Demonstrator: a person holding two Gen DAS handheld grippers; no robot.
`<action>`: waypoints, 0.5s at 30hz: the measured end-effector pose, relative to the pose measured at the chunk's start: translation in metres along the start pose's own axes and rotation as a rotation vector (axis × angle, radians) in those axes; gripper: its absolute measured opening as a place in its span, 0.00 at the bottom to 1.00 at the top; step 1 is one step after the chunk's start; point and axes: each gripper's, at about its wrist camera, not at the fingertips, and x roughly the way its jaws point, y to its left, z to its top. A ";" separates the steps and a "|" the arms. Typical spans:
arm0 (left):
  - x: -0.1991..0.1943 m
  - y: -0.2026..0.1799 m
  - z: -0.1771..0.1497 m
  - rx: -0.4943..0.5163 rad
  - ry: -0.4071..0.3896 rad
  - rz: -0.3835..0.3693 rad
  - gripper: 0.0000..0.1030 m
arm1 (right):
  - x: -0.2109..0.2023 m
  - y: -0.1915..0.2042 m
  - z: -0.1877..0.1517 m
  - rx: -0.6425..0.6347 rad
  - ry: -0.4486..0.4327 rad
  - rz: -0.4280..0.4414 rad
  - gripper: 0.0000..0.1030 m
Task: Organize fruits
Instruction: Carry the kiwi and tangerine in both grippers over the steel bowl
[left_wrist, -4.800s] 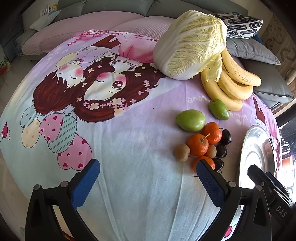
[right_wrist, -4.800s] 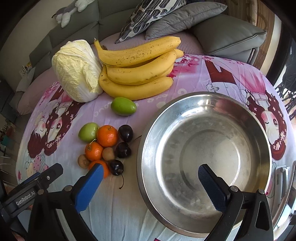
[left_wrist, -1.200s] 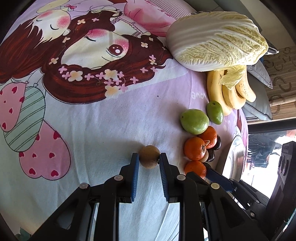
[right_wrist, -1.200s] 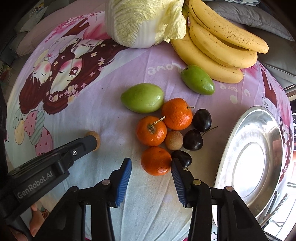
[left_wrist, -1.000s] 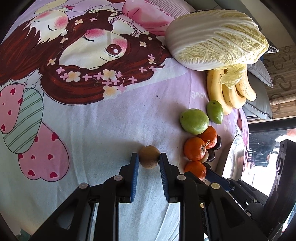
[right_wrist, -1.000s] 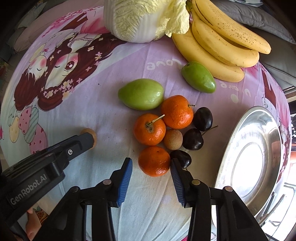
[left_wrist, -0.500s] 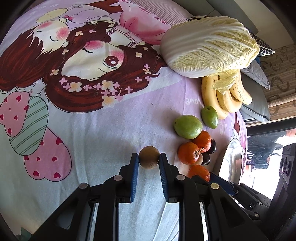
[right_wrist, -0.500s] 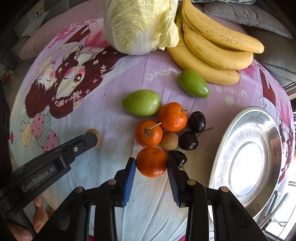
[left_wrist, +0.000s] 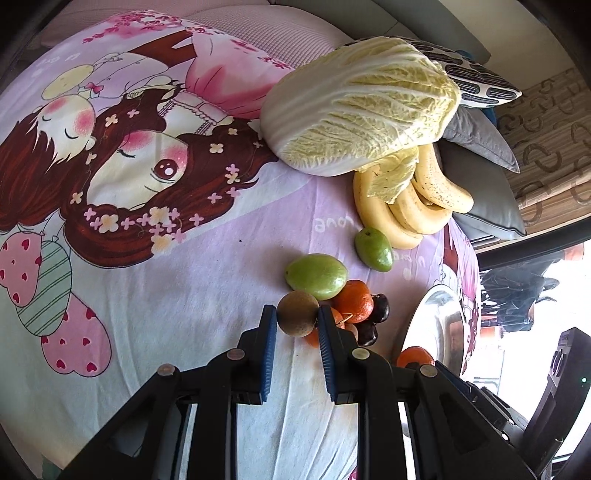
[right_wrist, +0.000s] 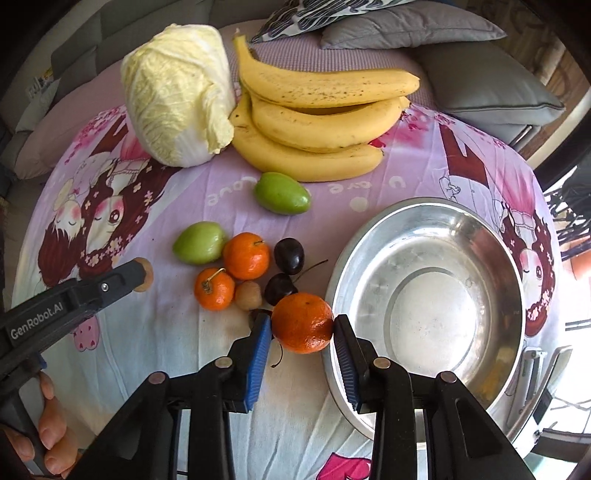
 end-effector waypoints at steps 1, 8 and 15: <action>-0.001 -0.005 -0.001 0.017 -0.005 0.006 0.23 | 0.001 -0.005 0.000 0.029 -0.009 0.005 0.36; 0.010 -0.048 -0.009 0.122 0.020 0.019 0.23 | 0.010 -0.047 -0.005 0.221 -0.060 -0.021 0.36; 0.032 -0.110 -0.019 0.293 0.062 0.039 0.23 | 0.019 -0.099 -0.018 0.371 -0.071 -0.072 0.36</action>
